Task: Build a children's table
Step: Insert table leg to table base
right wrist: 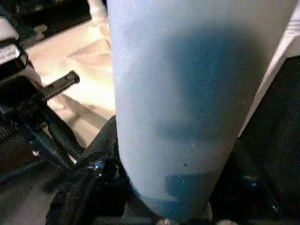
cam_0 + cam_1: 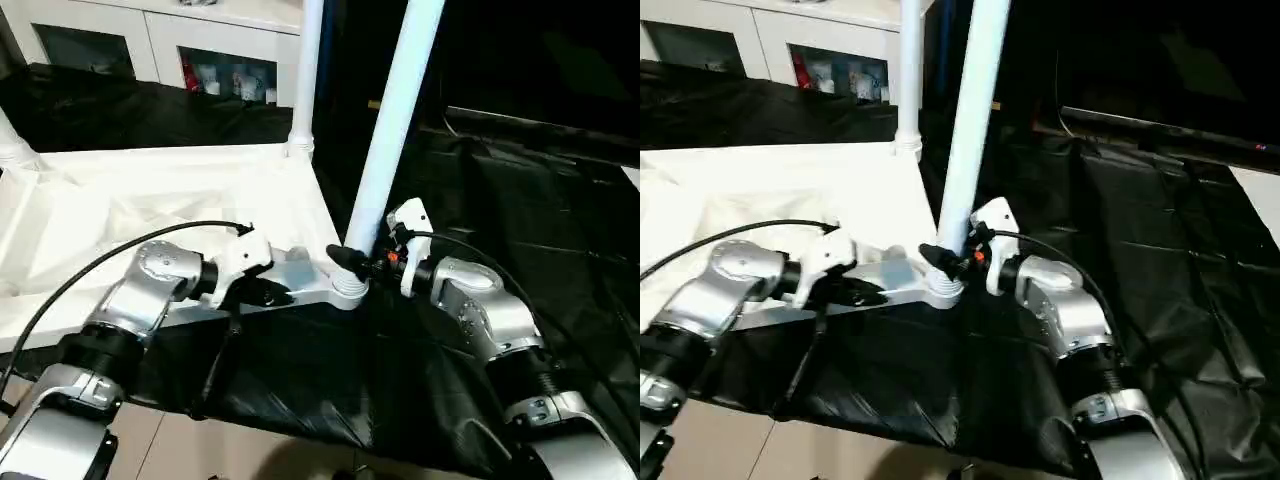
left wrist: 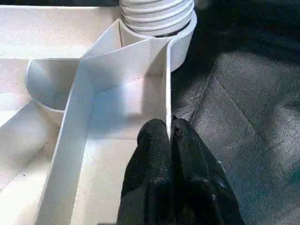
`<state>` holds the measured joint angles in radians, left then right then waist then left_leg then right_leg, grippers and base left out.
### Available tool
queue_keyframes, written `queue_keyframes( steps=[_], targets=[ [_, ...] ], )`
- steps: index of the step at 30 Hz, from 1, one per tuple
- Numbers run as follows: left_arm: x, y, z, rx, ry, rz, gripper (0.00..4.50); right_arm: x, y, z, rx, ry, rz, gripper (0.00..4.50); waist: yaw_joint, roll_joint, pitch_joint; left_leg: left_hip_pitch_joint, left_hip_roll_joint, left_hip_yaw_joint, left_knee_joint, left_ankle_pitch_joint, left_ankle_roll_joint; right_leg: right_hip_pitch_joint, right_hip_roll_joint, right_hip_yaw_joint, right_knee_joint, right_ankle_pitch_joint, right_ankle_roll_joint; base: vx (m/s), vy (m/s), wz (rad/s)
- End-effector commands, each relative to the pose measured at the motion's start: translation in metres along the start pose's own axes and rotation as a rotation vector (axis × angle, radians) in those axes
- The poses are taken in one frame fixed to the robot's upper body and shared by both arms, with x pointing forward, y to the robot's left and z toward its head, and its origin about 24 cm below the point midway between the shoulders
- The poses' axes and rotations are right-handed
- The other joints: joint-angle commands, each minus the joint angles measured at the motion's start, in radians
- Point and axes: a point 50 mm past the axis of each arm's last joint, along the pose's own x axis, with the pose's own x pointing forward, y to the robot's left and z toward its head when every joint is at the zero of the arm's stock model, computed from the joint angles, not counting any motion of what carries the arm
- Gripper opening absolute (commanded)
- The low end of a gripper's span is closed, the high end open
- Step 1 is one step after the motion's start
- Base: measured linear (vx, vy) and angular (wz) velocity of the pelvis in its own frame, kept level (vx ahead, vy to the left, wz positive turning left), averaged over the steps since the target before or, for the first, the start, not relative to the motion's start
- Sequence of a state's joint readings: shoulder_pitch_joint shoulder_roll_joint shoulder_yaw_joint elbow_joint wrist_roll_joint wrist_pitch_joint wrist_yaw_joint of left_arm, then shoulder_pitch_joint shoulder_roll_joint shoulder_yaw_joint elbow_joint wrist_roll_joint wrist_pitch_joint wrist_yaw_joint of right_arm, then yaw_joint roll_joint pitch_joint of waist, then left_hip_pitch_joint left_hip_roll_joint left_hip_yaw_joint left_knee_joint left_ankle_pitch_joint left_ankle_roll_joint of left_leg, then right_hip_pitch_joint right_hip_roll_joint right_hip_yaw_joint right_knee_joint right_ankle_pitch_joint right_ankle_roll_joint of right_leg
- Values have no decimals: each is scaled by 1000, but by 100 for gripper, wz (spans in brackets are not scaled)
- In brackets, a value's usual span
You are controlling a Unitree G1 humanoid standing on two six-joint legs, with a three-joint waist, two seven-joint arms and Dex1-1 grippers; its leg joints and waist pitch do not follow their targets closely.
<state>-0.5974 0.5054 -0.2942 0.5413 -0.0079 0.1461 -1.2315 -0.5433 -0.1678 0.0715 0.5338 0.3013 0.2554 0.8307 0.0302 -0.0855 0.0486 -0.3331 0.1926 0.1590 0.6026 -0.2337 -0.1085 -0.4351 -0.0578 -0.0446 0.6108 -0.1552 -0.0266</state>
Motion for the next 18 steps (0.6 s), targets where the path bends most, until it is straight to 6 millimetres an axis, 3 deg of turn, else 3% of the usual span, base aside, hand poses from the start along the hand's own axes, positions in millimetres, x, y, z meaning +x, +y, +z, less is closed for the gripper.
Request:
queue_keyframes(
  steps=[1, 9, 14, 18],
  targets=[
    [-3, -2, -5, -16, 12, 1, 0, -15, -11, -14, 107, -23, -63, 189, 7, 14, -60, -14, 29, 4, -76, -84, 34, 72, -73, 45, -61, -221, -210, 0, 0, 0],
    [-4, 0, -8, -27, 8, 57, 0, -32, -8, -37, 160, -57, -71, 189, 15, 16, -60, -12, 29, 6, -76, -79, 40, 75, -73, 44, -60, -194, -222, 0, 0, 0],
    [-4, -1, -10, -34, 6, 70, 0, -38, -6, -45, 91, -34, -116, 189, 17, 15, -57, -13, 28, 5, -78, -97, 33, 73, -73, 44, -66, -256, -200, 0, 0, 0],
    [-4, -1, -10, -41, 3, 74, 0, -40, 0, -47, 17, -14, -142, 189, 22, 17, -57, -13, 29, 5, -79, -86, 27, 73, -71, 44, -65, -240, -188, 0, 0, 0]
  ],
)
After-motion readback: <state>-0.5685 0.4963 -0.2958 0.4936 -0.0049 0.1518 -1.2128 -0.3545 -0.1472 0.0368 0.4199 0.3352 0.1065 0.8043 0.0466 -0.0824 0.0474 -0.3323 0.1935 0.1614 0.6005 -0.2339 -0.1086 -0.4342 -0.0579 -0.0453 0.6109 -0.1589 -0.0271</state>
